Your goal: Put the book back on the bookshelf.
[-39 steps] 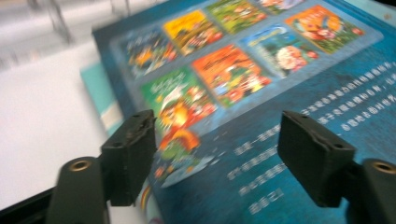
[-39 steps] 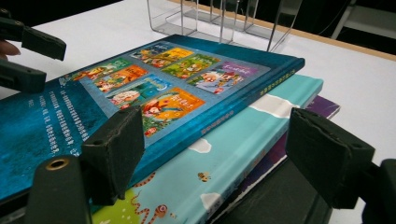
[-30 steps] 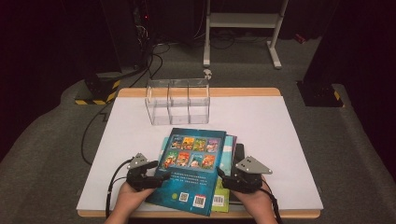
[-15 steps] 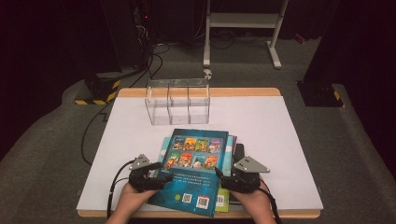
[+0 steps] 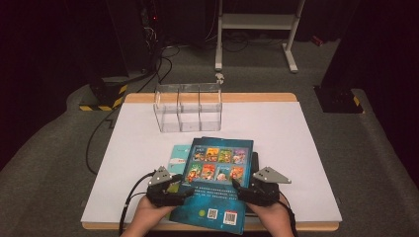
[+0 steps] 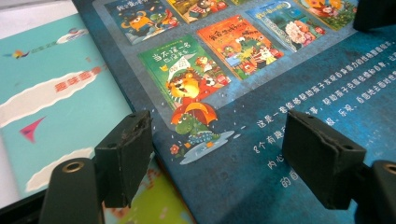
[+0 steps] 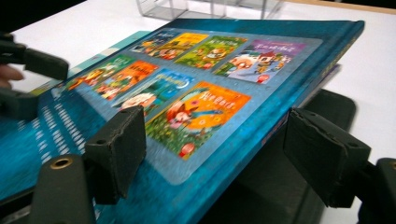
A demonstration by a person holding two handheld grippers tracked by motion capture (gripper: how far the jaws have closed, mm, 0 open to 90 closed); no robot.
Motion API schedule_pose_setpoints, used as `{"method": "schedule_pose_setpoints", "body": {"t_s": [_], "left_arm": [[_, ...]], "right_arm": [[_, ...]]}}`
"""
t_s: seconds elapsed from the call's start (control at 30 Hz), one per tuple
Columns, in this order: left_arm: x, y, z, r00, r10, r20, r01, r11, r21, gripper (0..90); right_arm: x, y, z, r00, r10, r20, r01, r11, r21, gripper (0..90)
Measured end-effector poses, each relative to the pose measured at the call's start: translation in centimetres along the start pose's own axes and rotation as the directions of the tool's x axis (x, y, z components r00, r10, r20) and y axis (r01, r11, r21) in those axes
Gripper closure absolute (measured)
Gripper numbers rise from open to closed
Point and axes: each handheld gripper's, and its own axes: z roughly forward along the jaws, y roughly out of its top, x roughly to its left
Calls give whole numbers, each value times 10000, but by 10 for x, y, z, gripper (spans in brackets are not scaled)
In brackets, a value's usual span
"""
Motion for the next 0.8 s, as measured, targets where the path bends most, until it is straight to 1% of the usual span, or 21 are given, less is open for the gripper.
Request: {"method": "schedule_pose_setpoints", "body": {"t_s": [0.2, 0.33, 0.37, 0.4, 0.43, 0.47, 0.5, 0.53, 0.57, 0.6, 0.63, 0.7, 0.73, 0.77, 0.8], "left_arm": [[-5, 4, 9, 10000, 69, -21, -69, 10000, 27, 270], [-10, 8, 18, 9992, 395, -28, -395, 9992, -62, 279], [-11, 8, 18, 9987, 465, 223, -462, 9989, -126, 311], [-12, 8, 18, 9982, 571, 185, -569, 9983, -149, 366], [-11, 8, 18, 9983, 571, 77, -569, 9982, -180, 360], [-10, 8, 19, 9988, 482, -58, -483, 9985, -240, 296], [-6, 9, 18, 9991, 389, -149, -392, 9991, -181, 267], [-3, 10, 18, 9996, 152, -227, -157, 9997, -209, 254], [1, 10, 16, 9996, 0, -266, -3, 9999, -129, 251], [3, 11, 16, 9995, -239, -208, 238, 9997, -70, 251], [4, 11, 16, 9993, -344, -168, 343, 9994, -57, 252], [3, 11, 17, 9991, -401, -122, 401, 9992, -30, 261], [2, 11, 17, 9991, -422, 68, 422, 9991, 55, 273], [0, 10, 17, 9994, -319, 160, 319, 9995, 10, 312], [-2, 9, 17, 9998, -152, 109, 153, 9998, -100, 310]], "right_arm": [[-9, -1, -1, 9994, 320, 144, -319, 9995, -82, 202], [-16, -1, -2, 9984, 541, 181, -539, 9985, -128, 196], [-18, -1, -3, 9981, 595, 171, -593, 9982, -120, 195], [-18, -1, -3, 9979, 633, 152, -631, 9980, -102, 196], [-17, -1, -3, 9979, 619, 166, -617, 9981, -82, 197], [-17, -1, -3, 9977, 659, 174, -658, 9978, -66, 199], [-16, -1, -3, 9975, 680, 176, -679, 9977, -51, 200], [-16, -1, -4, 9972, 724, 170, -723, 9974, -29, 200], [-16, -1, -4, 9970, 755, 161, -755, 9971, 3, 200], [-16, -1, -5, 9969, 778, 152, -779, 9970, 37, 200], [-16, -1, -5, 9964, 831, 159, -833, 9965, 69, 200], [-16, -2, -4, 9949, 998, 111, -999, 9949, 127, 210], [-16, -2, -4, 9940, 1097, 34, -1097, 9939, 125, 227], [-16, -2, -4, 9933, 1153, -45, -1153, 9933, 117, 237], [-16, -2, -4, 9936, 1126, -53, -1125, 9936, 109, 240]]}}
